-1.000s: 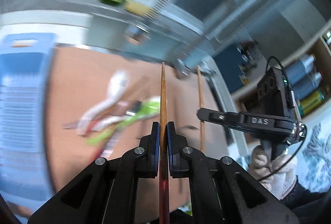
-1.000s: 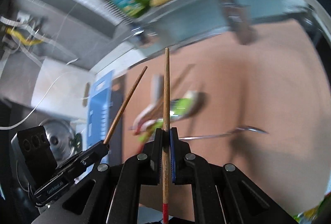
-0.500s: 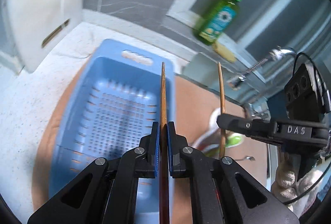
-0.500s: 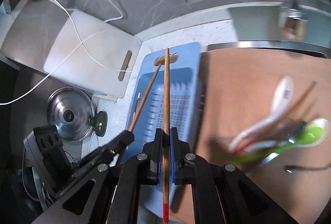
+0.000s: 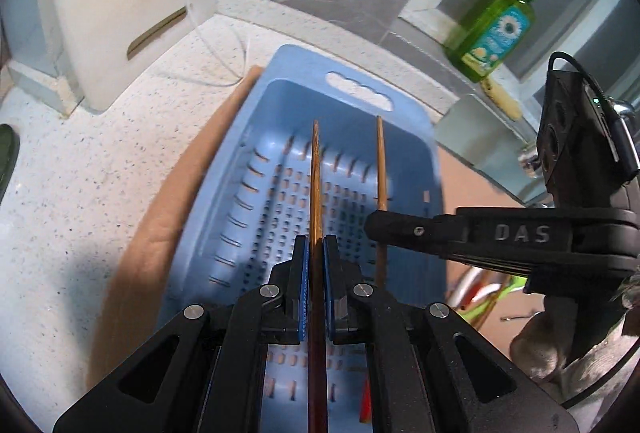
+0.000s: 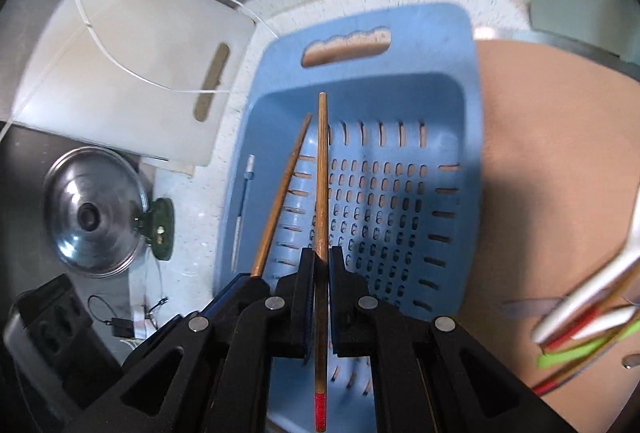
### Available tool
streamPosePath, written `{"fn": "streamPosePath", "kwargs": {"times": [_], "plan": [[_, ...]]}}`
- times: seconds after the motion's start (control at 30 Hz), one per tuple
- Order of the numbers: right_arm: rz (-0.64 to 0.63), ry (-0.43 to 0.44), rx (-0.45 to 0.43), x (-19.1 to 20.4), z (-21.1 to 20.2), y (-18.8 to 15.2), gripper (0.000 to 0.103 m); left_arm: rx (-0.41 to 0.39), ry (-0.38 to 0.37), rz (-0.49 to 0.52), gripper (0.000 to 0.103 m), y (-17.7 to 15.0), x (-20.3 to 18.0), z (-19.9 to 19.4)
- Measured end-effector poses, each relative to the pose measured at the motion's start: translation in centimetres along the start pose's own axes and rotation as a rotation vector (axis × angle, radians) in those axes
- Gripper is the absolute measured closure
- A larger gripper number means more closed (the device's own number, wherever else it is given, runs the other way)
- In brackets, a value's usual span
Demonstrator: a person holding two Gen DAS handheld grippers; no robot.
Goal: Organize utensils
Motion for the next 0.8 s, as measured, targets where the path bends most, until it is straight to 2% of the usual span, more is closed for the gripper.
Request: {"fn": "streamPosePath", "kwargs": {"times": [0.43, 0.8], "plan": [[-0.014, -0.086, 0.051, 0.7, 5.2, 1.0, 0.097, 0.090, 0.057, 0.018, 0.097, -0.7, 1.5, 3.0], [-0.037, -0.110, 0.089, 1.3, 7.2, 0.7, 0.097, 0.106, 0.059, 0.039, 0.097, -1.0, 1.7, 3.2]]}}
Point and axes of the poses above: each gripper's, at about its wrist camera, not at the fingertips, and z roughly the way its jaws point, x to its left, y to its top, the point moved 4 cm from there along z, roughly the way its jaws point, and after that the axes turned 11 degrees about z, right-handed, at the moved point
